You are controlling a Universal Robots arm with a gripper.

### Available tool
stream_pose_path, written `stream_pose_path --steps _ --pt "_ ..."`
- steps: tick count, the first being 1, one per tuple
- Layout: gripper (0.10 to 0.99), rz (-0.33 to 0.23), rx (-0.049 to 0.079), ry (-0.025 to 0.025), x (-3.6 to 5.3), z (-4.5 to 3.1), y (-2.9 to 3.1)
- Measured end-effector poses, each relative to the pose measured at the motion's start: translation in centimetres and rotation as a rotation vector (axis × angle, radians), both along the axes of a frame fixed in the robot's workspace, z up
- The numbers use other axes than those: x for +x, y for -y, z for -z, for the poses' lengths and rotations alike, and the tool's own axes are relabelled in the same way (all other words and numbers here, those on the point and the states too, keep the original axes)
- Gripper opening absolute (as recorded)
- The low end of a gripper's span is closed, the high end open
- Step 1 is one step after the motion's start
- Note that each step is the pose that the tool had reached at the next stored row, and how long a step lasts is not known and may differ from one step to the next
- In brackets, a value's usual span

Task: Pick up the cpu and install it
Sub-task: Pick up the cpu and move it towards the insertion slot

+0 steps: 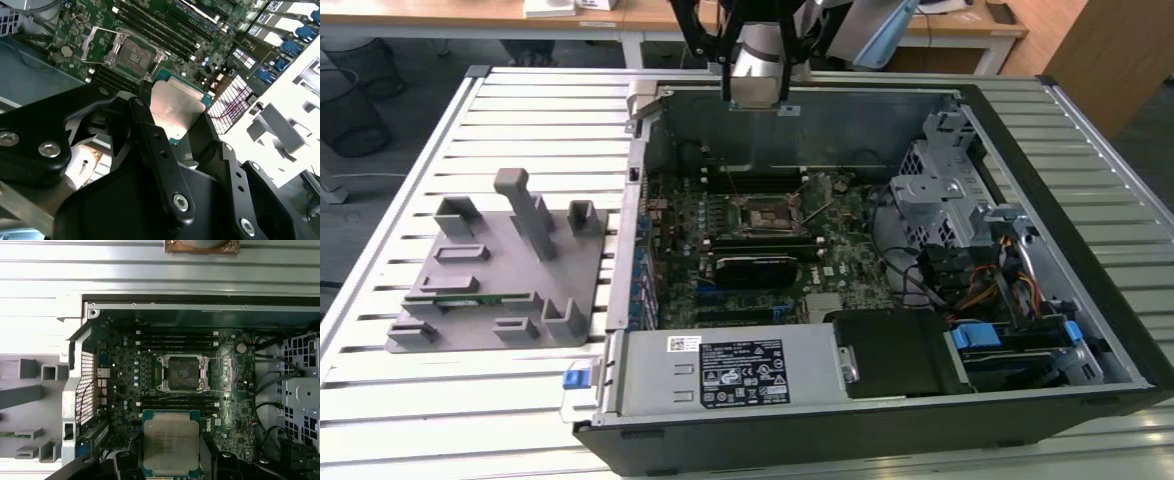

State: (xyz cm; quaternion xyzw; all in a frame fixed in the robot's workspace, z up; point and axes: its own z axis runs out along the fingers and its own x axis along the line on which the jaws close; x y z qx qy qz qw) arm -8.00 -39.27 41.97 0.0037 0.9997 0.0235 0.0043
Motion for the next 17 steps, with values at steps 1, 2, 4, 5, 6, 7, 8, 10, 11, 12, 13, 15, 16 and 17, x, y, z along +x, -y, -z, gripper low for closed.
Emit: stream_pose_path --steps 1,2,4,5,6,7,8,10,11,12,13,15,16,17 --pt "0.541 0.000 0.000 0.0000 0.01 0.04 -0.24" --pt "0.541 0.001 0.000 0.0001 0.02 0.09 -0.55" --pt "0.541 0.001 0.000 0.0001 0.06 0.19 -1.15" --pt "0.541 0.002 0.000 0.0001 0.10 0.23 -1.41" --pt "0.541 0.002 0.000 0.0000 0.17 0.28 -1.63" --pt "0.541 0.002 0.000 0.0000 0.30 0.33 -1.84" --pt "0.541 0.002 0.000 0.0001 0.43 0.38 -2.02" --pt "0.541 0.002 0.000 0.0000 0.70 0.42 -2.30" --pt "0.541 0.003 0.000 0.0000 0.84 0.44 -2.44" --pt "0.541 0.003 0.000 0.0001 0.97 0.46 -2.55" --pt "0.541 0.004 0.000 0.0001 1.09 0.48 -2.61" --pt "0.541 0.006 0.000 0.0000 1.39 0.52 -2.72" --pt "0.541 0.008 0.000 0.0000 1.59 0.54 -2.75" --pt "0.541 0.009 0.000 0.0000 1.82 0.56 -2.75"
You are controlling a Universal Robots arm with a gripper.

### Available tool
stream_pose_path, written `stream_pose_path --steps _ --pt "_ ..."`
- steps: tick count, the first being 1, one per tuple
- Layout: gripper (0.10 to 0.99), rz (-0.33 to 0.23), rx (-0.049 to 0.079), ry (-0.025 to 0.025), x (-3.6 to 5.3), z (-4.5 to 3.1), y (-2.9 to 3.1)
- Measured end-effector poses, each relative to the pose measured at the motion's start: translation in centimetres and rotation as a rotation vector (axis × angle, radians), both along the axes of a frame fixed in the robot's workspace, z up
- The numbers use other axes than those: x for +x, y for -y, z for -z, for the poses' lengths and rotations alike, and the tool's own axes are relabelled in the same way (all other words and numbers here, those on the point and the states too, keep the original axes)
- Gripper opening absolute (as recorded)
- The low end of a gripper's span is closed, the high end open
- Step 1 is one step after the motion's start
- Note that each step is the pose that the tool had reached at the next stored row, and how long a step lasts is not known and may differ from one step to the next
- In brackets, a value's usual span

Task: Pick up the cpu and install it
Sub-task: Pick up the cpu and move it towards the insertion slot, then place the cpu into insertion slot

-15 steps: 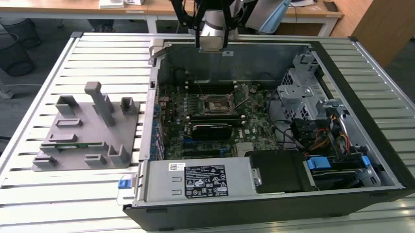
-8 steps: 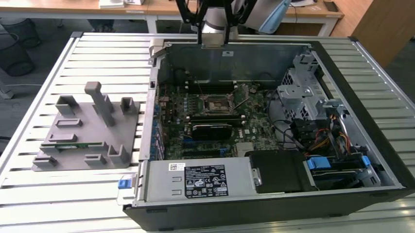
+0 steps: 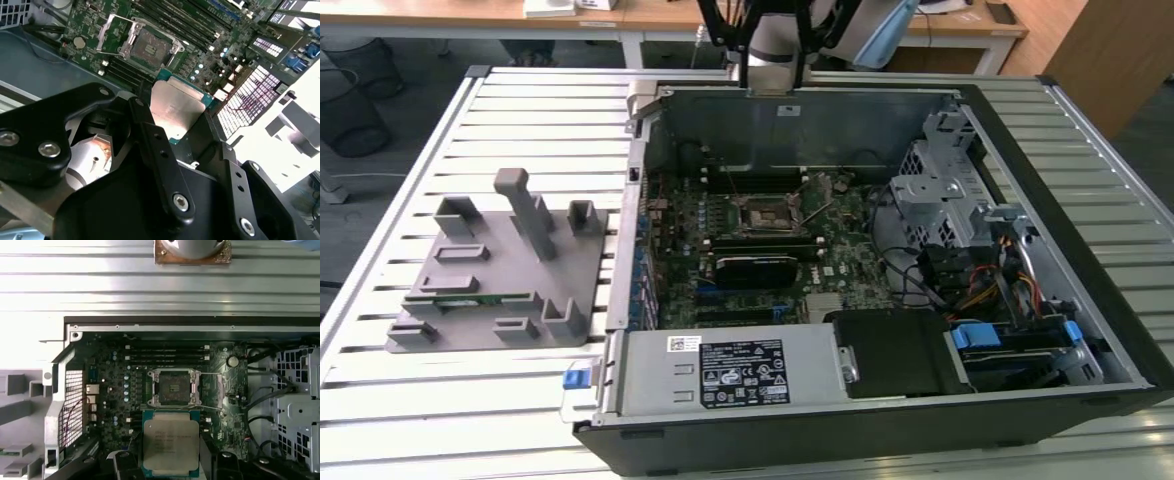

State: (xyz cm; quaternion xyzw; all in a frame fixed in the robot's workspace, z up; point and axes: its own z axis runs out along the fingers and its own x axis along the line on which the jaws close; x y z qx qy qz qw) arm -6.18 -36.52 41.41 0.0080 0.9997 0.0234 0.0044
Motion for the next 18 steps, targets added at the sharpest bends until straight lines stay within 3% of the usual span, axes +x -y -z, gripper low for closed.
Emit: stream_pose_path --steps 7,18 --pt "0.541 0.009 0.000 0.0001 1.43 0.05 -0.01" --pt "0.541 0.052 -0.007 0.0013 1.87 0.10 -0.03"
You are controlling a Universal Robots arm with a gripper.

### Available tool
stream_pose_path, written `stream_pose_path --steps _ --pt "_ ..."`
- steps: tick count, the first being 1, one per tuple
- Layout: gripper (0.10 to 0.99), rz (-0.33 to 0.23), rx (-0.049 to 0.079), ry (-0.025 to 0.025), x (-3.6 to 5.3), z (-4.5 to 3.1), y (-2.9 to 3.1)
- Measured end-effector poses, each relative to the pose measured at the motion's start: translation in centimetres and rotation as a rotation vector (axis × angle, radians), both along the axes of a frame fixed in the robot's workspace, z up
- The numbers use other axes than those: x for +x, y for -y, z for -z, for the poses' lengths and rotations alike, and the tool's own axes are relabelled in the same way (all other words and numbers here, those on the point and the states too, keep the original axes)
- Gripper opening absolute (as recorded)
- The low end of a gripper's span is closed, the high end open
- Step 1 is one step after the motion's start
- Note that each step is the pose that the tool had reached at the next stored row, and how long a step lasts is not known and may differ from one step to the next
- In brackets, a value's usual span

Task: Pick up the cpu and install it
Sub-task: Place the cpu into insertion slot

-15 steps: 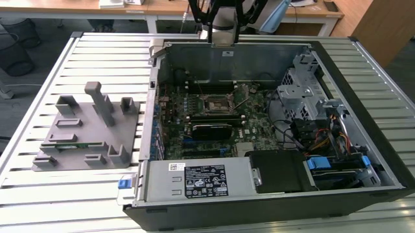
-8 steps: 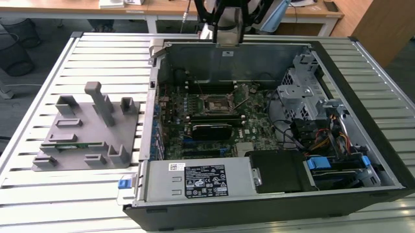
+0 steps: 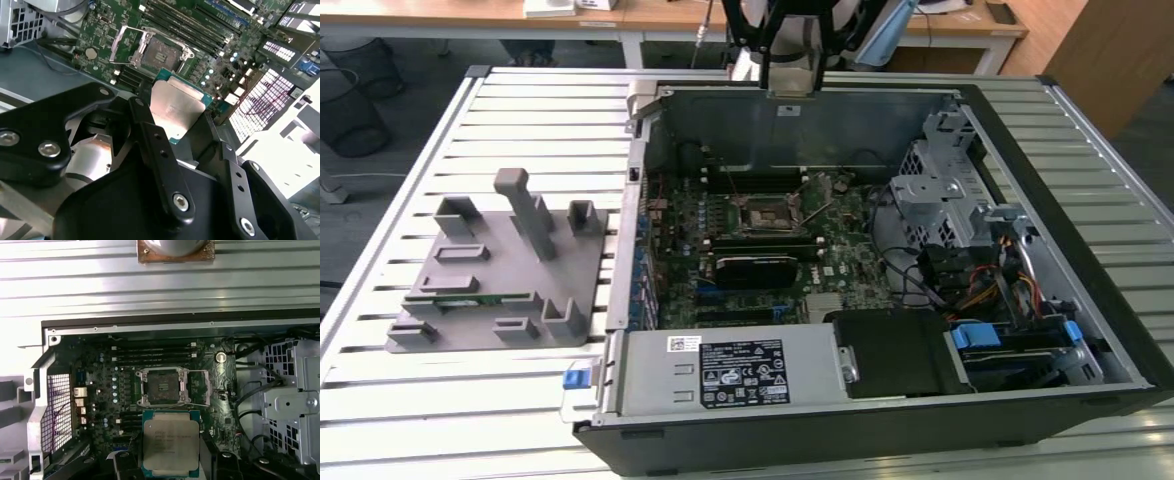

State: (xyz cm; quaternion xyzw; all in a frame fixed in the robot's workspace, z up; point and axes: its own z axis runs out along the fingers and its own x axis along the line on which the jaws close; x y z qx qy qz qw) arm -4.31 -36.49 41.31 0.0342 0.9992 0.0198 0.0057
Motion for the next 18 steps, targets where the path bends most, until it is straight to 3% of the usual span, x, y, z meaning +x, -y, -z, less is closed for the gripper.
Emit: stream_pose_path --steps 18 --pt "0.541 0.256 0.000 0.0001 0.00 0.39 -0.10"
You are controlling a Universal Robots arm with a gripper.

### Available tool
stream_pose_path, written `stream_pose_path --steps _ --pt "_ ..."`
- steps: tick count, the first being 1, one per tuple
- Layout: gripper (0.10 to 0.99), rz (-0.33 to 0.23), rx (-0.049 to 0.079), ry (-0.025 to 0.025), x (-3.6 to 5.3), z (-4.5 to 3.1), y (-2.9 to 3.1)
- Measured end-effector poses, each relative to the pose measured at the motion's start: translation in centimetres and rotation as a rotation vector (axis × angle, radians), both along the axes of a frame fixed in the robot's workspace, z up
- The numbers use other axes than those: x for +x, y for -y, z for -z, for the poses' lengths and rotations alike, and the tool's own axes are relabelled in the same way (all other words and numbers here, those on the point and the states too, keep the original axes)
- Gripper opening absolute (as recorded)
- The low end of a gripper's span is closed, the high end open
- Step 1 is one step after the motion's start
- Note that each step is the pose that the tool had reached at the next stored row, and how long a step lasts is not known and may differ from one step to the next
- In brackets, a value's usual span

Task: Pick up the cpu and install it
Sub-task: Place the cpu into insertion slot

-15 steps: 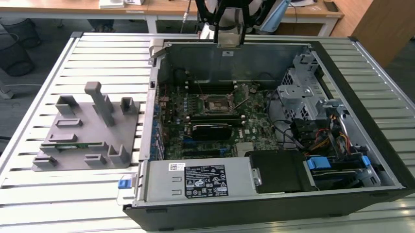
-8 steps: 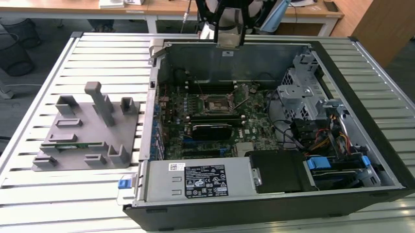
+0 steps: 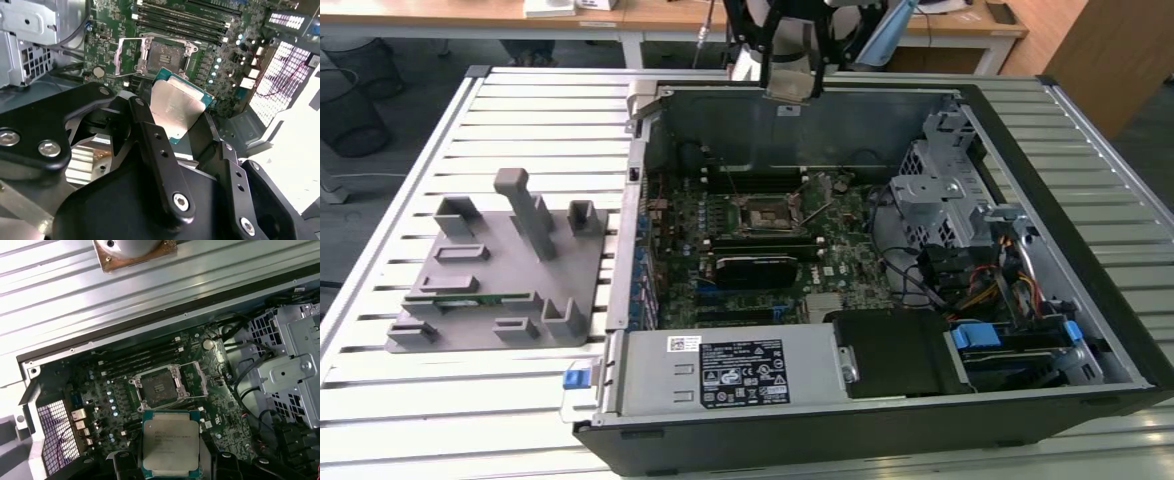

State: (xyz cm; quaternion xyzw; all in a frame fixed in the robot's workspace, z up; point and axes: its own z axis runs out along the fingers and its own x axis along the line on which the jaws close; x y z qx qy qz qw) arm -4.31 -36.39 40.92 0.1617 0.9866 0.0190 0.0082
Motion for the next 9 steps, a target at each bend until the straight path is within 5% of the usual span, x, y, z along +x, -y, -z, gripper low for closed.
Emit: stream_pose_path --steps 9 --pt "0.541 0.120 0.000 0.0000 0.01 0.22 -0.07"
